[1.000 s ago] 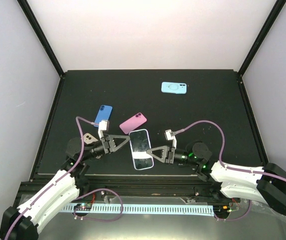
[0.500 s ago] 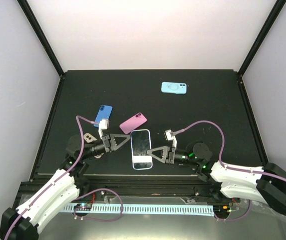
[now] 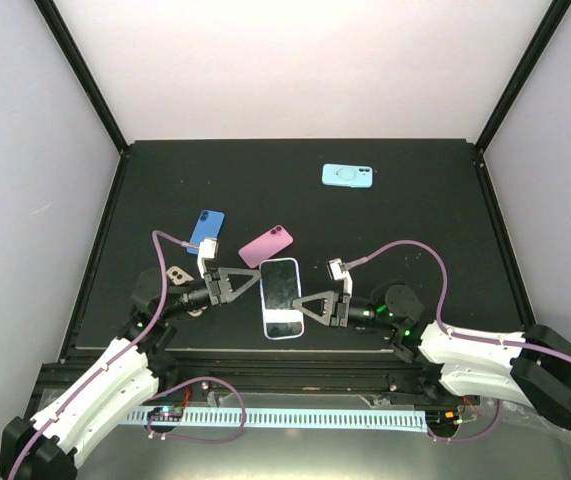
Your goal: Put the phone into the phone case
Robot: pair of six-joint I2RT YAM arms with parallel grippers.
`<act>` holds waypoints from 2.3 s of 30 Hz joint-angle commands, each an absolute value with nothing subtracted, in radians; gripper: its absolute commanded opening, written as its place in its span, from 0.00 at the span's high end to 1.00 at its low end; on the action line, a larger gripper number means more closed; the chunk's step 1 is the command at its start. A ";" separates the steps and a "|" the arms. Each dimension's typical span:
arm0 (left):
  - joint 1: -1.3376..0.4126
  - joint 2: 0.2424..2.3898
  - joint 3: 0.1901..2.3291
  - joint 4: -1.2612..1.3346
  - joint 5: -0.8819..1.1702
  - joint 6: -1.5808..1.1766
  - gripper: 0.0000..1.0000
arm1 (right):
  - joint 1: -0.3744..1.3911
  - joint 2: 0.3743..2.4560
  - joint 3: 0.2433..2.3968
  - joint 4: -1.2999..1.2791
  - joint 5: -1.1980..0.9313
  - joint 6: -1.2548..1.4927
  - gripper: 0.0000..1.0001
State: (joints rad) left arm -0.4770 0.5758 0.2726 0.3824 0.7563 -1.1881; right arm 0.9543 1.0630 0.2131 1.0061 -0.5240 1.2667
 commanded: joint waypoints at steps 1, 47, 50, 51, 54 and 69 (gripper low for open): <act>-0.474 0.576 0.295 0.429 0.776 -1.182 0.37 | 0.960 1.071 0.264 1.124 -0.539 1.280 0.90; -0.483 0.632 0.287 0.289 0.926 -1.113 0.32 | 0.957 1.000 0.322 0.869 -0.146 1.256 0.90; -0.488 0.647 0.288 0.293 0.929 -1.105 0.35 | 0.957 1.011 0.325 0.870 -0.149 1.263 0.90; -0.490 0.653 0.289 0.294 0.930 -1.103 0.36 | 0.957 1.015 0.326 0.873 -0.150 1.264 0.90; -0.493 0.677 0.298 0.287 0.935 -1.093 0.44 | 0.957 1.031 0.321 0.890 -0.151 1.275 0.90; -0.511 0.728 0.367 0.086 0.862 -0.983 0.98 | 0.957 1.041 0.303 0.785 -0.138 1.239 0.90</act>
